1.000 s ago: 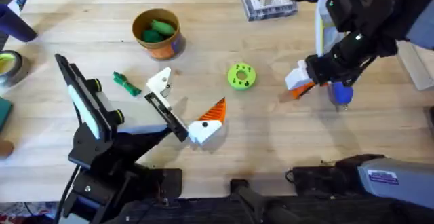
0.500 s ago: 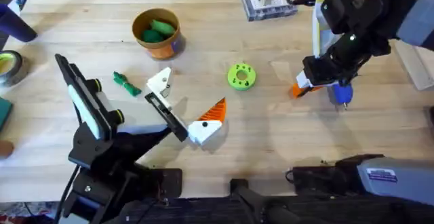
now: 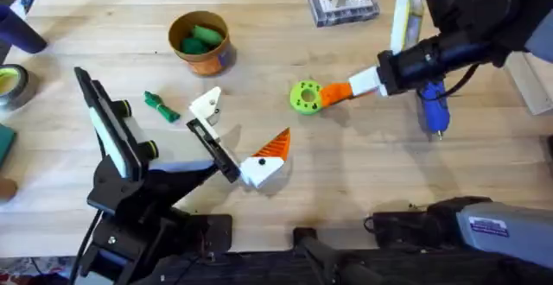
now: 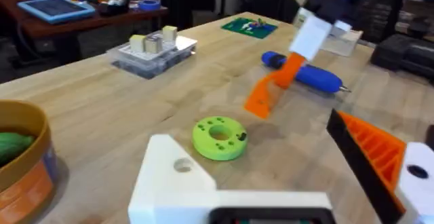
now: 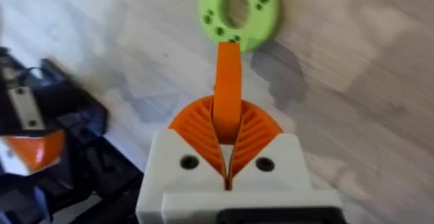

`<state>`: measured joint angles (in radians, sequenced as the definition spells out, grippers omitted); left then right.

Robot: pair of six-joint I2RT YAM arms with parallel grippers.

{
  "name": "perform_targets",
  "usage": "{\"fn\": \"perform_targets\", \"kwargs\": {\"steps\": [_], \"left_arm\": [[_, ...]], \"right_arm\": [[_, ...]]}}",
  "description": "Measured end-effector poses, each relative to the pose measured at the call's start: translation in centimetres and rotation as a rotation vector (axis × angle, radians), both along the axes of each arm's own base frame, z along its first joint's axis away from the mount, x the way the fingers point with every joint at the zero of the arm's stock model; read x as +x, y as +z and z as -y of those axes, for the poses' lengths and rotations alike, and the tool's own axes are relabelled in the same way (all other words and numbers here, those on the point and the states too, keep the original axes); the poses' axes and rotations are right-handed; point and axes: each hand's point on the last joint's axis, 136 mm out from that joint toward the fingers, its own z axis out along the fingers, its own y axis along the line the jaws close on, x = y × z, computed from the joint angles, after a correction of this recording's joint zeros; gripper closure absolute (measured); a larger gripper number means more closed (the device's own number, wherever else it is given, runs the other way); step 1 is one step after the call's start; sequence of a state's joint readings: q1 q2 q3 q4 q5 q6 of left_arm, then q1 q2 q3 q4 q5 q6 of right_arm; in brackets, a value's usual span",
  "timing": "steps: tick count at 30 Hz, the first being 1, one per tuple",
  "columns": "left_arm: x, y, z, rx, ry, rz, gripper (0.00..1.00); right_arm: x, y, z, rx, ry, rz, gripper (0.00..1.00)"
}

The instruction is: Pick up the gripper from the table and insert it into the empty holder that is missing its gripper. Then pick up a screw, insert it into the mounting hole, and use the screwdriver to tighten it. Finally, clean up the table by picking up the vegetable and placing it into the bucket.

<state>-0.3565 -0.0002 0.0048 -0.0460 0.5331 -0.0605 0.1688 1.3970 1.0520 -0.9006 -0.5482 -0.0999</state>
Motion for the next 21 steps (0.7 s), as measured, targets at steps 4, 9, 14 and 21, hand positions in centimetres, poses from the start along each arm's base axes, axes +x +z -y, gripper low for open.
{"fn": "perform_targets", "kwargs": {"steps": [4,9,14,21], "left_arm": [[-0.9,0.0,0.7,-0.002,-0.067,-0.002,0.006],[-2.2,0.0,1.5,-0.005,-0.156,-0.007,0.006],[-2.8,-0.1,1.9,-0.005,-0.197,-0.013,0.006],[-3.1,-0.1,2.0,-0.005,-0.211,-0.014,0.006]], "right_arm": [[-0.1,2.1,-3.0,0.220,0.065,-0.004,0.992],[-0.7,3.8,-5.6,0.462,0.116,-0.102,0.992],[-1.4,5.0,-7.5,0.648,0.162,-0.199,0.992],[-3.0,4.5,-11.2,0.737,0.268,-0.313,0.992]]}}
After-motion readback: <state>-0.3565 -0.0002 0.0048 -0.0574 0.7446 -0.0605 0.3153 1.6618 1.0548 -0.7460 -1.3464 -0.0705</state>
